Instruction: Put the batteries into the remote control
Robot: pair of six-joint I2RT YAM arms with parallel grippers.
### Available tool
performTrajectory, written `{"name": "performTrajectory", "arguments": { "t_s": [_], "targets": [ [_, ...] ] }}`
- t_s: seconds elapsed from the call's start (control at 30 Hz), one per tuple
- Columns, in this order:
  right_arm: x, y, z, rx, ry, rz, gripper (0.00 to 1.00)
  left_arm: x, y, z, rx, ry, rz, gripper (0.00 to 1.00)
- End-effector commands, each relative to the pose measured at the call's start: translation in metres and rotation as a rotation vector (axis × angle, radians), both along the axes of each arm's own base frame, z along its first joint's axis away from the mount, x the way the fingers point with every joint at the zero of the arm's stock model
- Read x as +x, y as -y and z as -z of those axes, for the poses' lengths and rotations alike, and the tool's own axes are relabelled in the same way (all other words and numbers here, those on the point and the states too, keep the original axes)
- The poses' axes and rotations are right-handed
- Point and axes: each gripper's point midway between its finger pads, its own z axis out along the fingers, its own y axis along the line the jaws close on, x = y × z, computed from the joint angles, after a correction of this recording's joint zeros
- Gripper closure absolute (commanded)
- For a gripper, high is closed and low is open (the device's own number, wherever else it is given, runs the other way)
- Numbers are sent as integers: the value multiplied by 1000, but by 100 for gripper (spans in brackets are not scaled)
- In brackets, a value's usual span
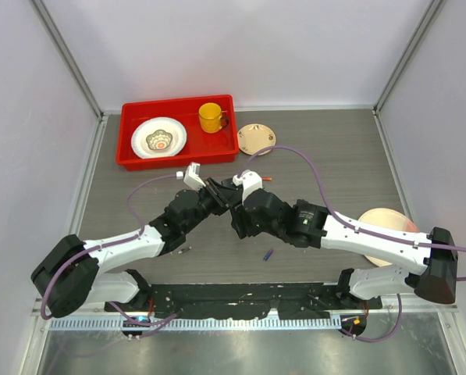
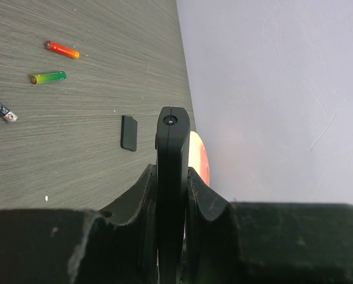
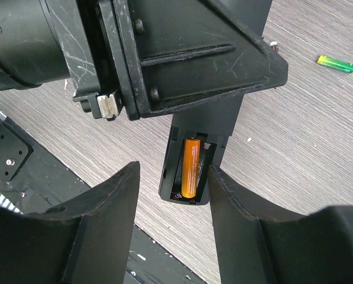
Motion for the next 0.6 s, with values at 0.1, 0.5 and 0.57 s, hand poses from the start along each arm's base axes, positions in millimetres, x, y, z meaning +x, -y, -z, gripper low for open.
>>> {"name": "performTrajectory", "arguments": {
  "t_s": [0.1, 0.5, 0.57],
  "targets": [
    [4, -13, -14, 55, 29, -1, 49, 2, 1, -43, -107, 83, -2, 100],
    [5, -17, -17, 65, 34, -5, 48, 4, 0, -36, -87, 65, -15, 100],
    [6, -18, -18, 68, 36, -1, 48, 4, 0, -34, -80, 59, -16, 100]
  ]
}}
